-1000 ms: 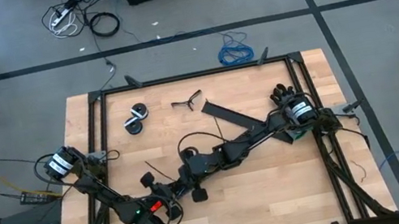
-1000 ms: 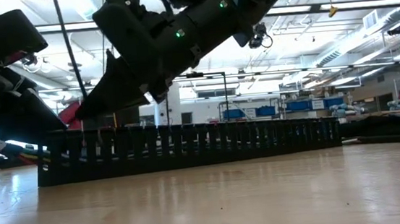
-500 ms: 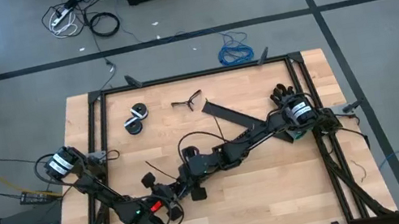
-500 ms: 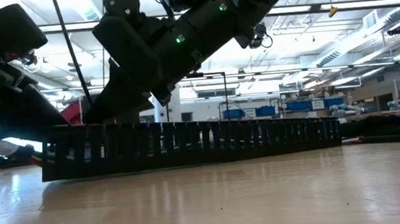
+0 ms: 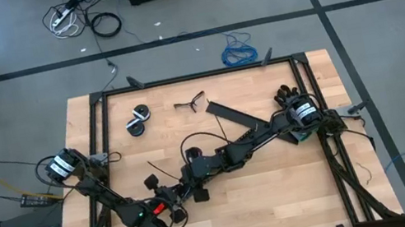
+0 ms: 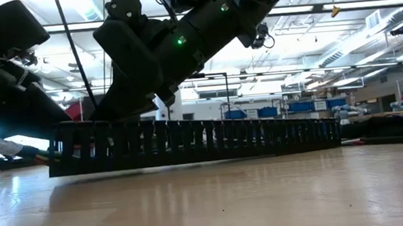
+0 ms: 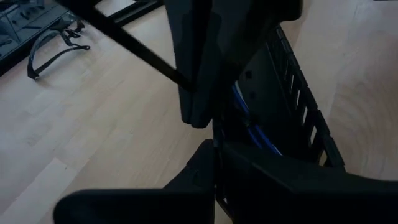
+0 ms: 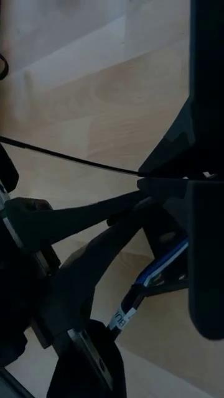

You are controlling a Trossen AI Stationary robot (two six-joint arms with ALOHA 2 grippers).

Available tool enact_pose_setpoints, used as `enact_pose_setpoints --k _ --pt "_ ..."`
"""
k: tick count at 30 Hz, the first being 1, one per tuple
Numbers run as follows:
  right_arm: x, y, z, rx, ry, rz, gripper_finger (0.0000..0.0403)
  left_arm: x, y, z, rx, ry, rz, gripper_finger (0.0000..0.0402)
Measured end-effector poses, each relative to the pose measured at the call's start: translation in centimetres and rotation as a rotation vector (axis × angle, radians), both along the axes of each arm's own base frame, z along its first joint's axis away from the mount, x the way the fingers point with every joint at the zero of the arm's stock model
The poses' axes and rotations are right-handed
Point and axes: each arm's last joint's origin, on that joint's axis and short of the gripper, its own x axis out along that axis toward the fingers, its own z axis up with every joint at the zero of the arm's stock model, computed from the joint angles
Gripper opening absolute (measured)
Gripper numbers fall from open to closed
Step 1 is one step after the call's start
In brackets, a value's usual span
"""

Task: Ziptie cables
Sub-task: Put the wrapped cables into the black cable duct

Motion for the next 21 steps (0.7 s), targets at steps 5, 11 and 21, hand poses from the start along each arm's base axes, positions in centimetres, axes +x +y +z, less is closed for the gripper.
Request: enact_pose_setpoints --k 5,11,21 --pt "0.0 -0.1 -0.1 -0.015 0.006 -0.024 0.0000 0.2 -0.2 0.2 0.018 0.010 -0.020 0.0000" --pt "0.1 -0.1 0.1 -0.007 -0.009 -0.018 0.0000 0.2 -0.2 0.2 0.017 0.008 -0.020 0.0000" --pt "0.2 0.1 0.2 0.028 -0.039 -0.012 0.0000 1.1 0.1 0.4 0.039 0.007 -0.027 0.0000"
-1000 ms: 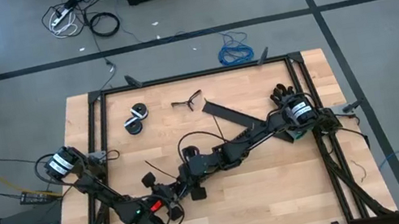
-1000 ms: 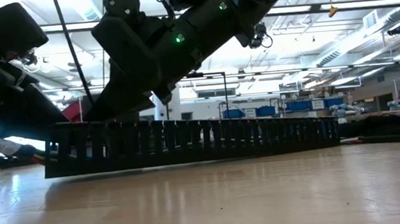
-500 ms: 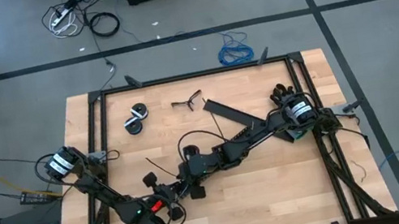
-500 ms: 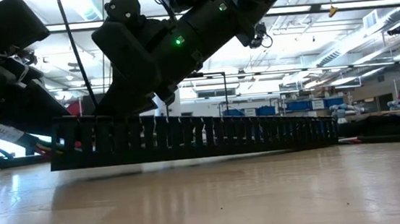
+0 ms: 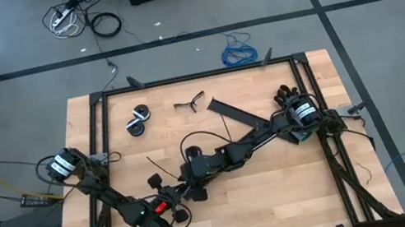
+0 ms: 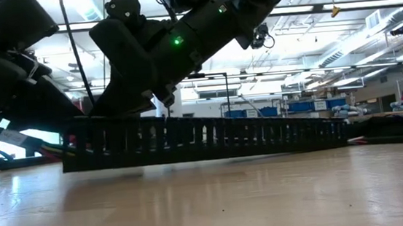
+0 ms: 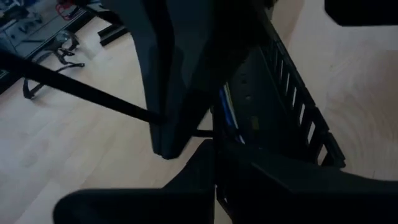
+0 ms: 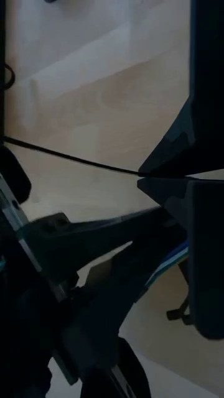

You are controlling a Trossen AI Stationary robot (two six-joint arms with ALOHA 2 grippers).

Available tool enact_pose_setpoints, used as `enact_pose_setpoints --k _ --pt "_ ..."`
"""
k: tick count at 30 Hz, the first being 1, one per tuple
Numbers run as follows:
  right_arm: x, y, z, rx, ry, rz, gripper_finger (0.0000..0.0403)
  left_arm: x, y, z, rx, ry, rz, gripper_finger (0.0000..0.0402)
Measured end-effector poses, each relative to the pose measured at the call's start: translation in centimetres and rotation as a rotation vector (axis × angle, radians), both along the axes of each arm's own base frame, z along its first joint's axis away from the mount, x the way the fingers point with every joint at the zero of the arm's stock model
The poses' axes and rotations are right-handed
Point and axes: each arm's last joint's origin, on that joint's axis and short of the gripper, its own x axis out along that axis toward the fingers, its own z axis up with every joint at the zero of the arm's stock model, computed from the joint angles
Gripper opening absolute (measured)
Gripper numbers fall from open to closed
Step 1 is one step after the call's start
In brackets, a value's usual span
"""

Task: Ziptie cables
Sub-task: Put the wrapped cables into the black cable duct

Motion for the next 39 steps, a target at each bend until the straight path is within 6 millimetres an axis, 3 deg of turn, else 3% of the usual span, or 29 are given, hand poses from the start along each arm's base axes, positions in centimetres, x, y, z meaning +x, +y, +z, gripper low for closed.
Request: enact_pose_setpoints --k 7,15,20,24,35,39 --pt "-0.2 0.0 -0.3 0.005 0.036 0.007 0.0014 0.1 0.1 0.0 0.008 0.009 -0.002 0.0000" --pt "-0.2 -0.8 -0.6 0.024 0.082 0.038 0.0134 0.1 0.1 0.0 0.004 0.012 -0.003 0.0000" --pt "0.0 -1.8 1.1 0.090 0.071 0.103 0.0213 0.0 0.2 0.0 0.011 0.016 -0.002 0.0000" --pt "-0.5 -1.9 4.3 0.138 0.048 0.154 0.0249 -0.2 0.5 -0.2 0.017 0.031 0.015 0.0000" --pt "-5.8 -1.2 8.6 0.049 0.300 0.091 0.0249 -1.6 0.5 -0.5 -0.023 0.124 0.032 0.0002" --pt "-7.8 -1.4 9.1 -0.024 0.351 0.009 0.0242 -1.9 0.1 -0.6 -0.020 0.158 -0.006 0.0036"
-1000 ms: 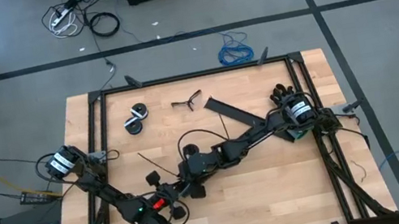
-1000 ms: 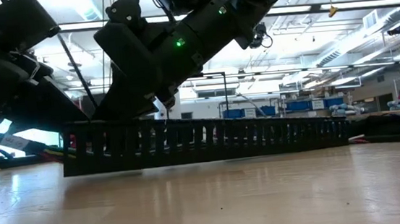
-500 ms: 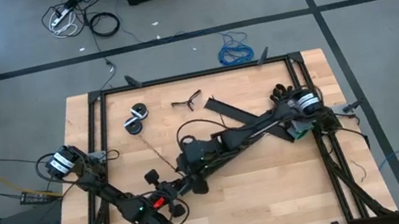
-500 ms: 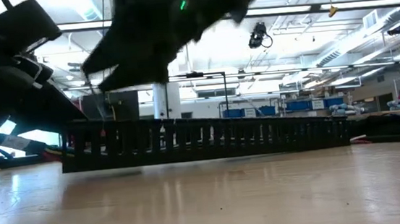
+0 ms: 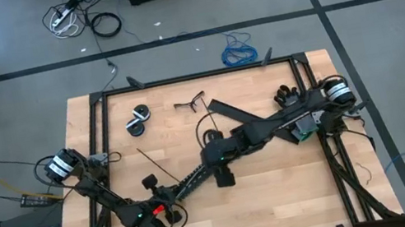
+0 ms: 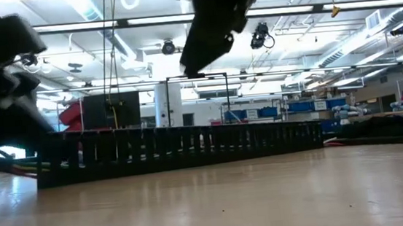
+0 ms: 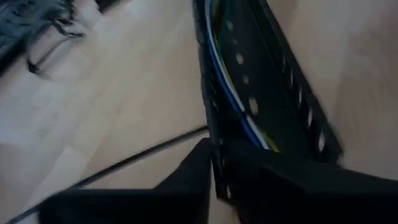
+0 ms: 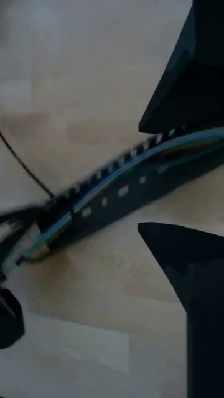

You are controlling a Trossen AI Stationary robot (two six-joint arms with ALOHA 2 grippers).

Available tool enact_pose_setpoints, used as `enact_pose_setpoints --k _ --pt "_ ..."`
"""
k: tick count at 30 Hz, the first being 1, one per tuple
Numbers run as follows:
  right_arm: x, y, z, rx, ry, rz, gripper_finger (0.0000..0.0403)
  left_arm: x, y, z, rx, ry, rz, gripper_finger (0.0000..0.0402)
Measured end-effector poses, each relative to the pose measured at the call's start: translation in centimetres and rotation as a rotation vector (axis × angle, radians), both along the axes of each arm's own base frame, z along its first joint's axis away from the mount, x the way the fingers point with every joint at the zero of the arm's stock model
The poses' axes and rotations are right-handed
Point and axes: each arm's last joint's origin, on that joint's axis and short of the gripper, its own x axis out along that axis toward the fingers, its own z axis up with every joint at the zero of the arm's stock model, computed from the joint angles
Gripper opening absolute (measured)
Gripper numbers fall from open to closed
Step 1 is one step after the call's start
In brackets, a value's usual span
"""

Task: Ziptie cables
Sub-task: Put the wrapped cables into the black cable duct

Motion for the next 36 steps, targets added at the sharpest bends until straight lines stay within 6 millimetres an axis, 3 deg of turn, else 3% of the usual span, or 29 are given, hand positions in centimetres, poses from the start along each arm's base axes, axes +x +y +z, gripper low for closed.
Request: enact_pose_setpoints --k 7,14,21,25,31,36 --pt "-2.8 -0.6 0.5 -0.027 0.003 -0.048 0.0241 0.1 -0.3 0.2 0.018 0.056 -0.034 0.0156" --pt "-6.1 -2.3 -0.1 -0.042 0.020 -0.140 0.0235 0.9 -1.7 4.7 0.069 0.077 -0.045 0.0236" --pt "-9.0 -4.3 -2.7 0.002 -0.042 -0.223 0.0235 1.5 -2.2 9.4 0.244 0.041 -0.033 0.0249" --pt "-9.5 -5.9 -4.3 0.067 -0.121 -0.234 0.0233 3.3 0.1 11.1 0.275 -0.016 0.052 0.0249" --pt "-9.6 -7.9 -5.0 0.117 -0.168 -0.233 0.0233 7.8 3.7 11.1 0.227 0.029 0.077 0.0250" --pt "-9.7 -8.9 -5.2 0.112 -0.162 -0.230 0.0231 11.8 6.1 11.0 0.116 0.004 -0.071 0.0250"
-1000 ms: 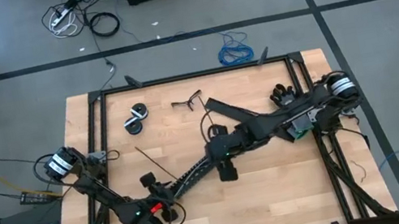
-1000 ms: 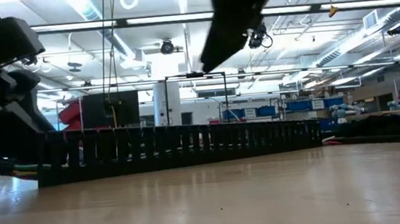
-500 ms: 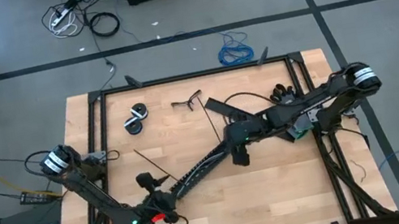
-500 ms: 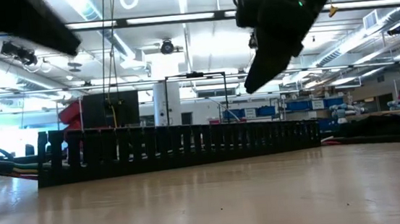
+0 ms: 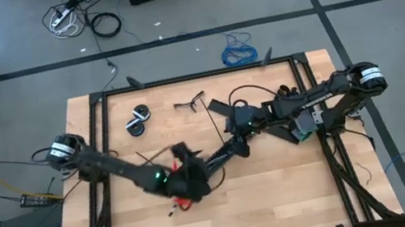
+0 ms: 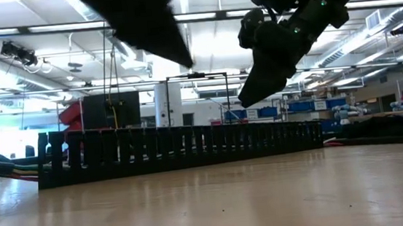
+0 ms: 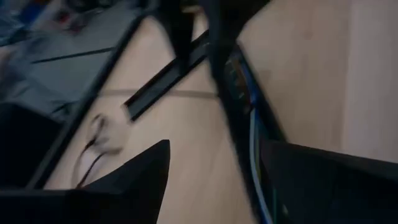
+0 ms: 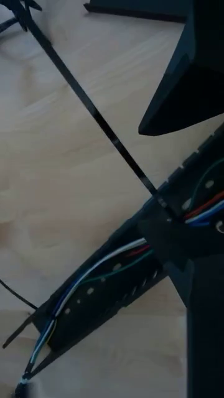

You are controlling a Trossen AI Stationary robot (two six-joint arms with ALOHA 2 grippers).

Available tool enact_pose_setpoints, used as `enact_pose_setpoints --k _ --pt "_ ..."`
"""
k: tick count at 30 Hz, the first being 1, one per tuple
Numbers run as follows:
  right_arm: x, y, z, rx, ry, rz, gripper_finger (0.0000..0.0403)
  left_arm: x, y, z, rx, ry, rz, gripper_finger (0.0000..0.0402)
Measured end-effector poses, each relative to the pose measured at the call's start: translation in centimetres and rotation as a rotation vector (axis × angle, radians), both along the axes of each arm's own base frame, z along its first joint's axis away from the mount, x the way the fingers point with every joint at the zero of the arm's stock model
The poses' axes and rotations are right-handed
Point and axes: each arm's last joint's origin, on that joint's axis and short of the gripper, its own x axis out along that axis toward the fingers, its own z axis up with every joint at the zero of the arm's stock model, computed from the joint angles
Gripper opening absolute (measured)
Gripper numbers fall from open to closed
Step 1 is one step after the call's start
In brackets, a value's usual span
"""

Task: Ziptie cables
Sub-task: Put the wrapped cables into the black cable duct

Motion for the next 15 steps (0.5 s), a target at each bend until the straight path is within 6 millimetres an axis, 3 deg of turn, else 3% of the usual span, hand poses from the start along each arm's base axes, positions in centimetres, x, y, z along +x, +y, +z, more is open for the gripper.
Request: enact_pose_setpoints --k 7,11,15 --pt "-0.1 -1.3 0.0 -0.005 0.000 0.009 0.0230 2.0 5.1 -1.2 -0.185 0.037 -0.056 0.0250" --pt "0.0 -2.2 0.1 0.008 -0.021 0.001 0.0229 2.7 7.1 -1.6 -0.331 0.005 -0.137 0.0250" --pt "0.3 -2.9 -0.1 0.052 -0.048 0.015 0.0230 2.9 8.8 -2.3 -0.347 -0.013 -0.131 0.0250"
